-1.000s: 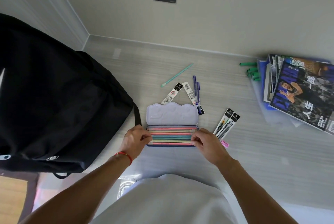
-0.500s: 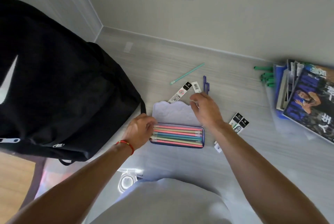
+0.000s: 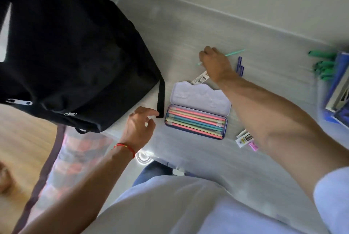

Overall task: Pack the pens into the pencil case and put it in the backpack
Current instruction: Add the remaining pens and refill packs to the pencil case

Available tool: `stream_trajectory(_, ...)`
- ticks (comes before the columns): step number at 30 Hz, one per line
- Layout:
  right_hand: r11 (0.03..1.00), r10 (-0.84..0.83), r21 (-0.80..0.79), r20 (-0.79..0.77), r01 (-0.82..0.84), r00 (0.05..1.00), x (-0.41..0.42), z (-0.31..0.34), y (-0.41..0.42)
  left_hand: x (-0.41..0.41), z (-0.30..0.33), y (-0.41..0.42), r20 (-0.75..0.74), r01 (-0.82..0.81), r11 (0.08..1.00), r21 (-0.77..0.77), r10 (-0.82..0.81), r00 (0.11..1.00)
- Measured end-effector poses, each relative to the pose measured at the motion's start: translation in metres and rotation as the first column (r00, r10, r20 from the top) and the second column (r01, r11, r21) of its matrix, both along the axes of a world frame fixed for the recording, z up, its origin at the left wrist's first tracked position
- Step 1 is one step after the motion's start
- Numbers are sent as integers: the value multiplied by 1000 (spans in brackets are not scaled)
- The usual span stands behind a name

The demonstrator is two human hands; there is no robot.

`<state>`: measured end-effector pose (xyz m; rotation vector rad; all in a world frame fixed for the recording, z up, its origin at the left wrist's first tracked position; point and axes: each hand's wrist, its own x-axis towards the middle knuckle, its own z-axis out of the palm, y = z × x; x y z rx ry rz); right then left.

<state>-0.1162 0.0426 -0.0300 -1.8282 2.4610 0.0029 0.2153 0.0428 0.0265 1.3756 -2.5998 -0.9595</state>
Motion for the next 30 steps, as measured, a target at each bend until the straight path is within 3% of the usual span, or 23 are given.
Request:
stream_trajectory(2,993,69,-96,-67,-75,995,4,22,9,-3,2,-2,-17,9,1000,-6,-10,1000)
stream_trajectory(5,850,47,-522,-65,-74,997,20,59,36,-22,9,-6,-120,18,1000,-16,-20,993)
stream_trajectory(7,679,-8,-725,149,115,989,37,81,64,-41,10,-7,-196,31,999,-26,-36,980)
stream_trajectory(9,536,-99,-727,451,429,887,60,94,94,-61,10,-4,-275,55,998,-15,-57,960)
stream_trajectory(10,451,-151,-663,603,598,783,73,94,109,-69,10,-1,-314,97,995,-7,-94,945)
stream_trajectory(12,254,-186,-417,864,873,467,99,85,136,-83,6,5,-334,264,964,-42,-262,905)
stream_trajectory(15,52,-121,14,993,999,-7,135,59,169,-91,-5,11,-215,513,846,-144,-533,818)
stream_trajectory(17,14,-92,182,979,983,-180,152,45,184,-89,-14,10,-147,614,770,-172,-637,757)
stream_trajectory(22,-23,29,351,936,936,-351,160,32,195,-75,-18,2,-126,663,744,-77,-667,734)
stream_trajectory(26,9,14,398,917,917,-399,152,28,196,-72,-12,1,-96,618,768,-165,-637,765)
stream_trajectory(30,153,-22,401,915,903,-403,148,26,202,-73,-14,1,-81,564,785,-258,-599,796)
